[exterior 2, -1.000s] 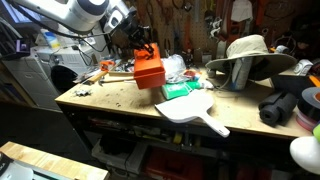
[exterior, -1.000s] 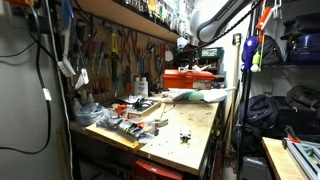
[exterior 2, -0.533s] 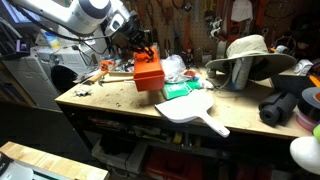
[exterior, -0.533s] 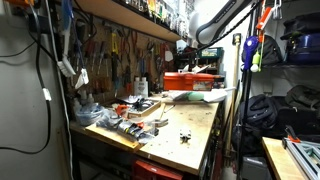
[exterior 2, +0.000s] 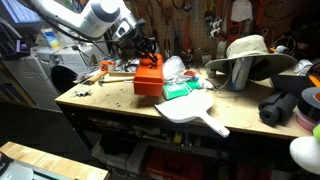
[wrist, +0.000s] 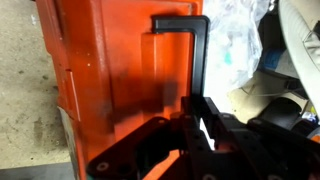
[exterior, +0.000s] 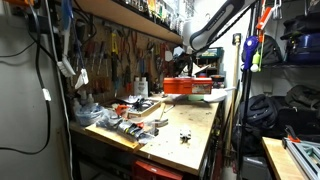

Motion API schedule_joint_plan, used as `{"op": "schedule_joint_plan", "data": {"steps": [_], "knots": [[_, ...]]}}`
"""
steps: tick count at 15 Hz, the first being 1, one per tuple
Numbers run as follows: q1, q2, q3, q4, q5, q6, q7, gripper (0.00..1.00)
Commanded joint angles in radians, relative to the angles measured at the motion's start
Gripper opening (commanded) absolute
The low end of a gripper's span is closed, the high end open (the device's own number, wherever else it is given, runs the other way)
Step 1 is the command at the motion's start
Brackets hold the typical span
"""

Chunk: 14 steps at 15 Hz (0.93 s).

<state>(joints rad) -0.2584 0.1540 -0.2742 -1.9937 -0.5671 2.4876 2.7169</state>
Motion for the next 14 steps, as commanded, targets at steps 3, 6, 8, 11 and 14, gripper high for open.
{"op": "schedule_joint_plan", "data": {"steps": [3, 6, 8, 11, 14], "knots": [[0.182, 0.108, -0.226, 0.188, 0.072, -0.097, 0.0, 0.04], [0.296, 0.166, -0.331, 0.232, 0.095, -0.141, 0.0, 0.04], [0.328, 0.167, -0.317, 0.203, 0.044, -0.166, 0.073, 0.04], [0.465, 0.224, -0.449, 0.227, 0.111, -0.176, 0.069, 0.04], [0.597, 0.286, -0.578, 0.234, 0.168, -0.175, 0.08, 0.04]]}}
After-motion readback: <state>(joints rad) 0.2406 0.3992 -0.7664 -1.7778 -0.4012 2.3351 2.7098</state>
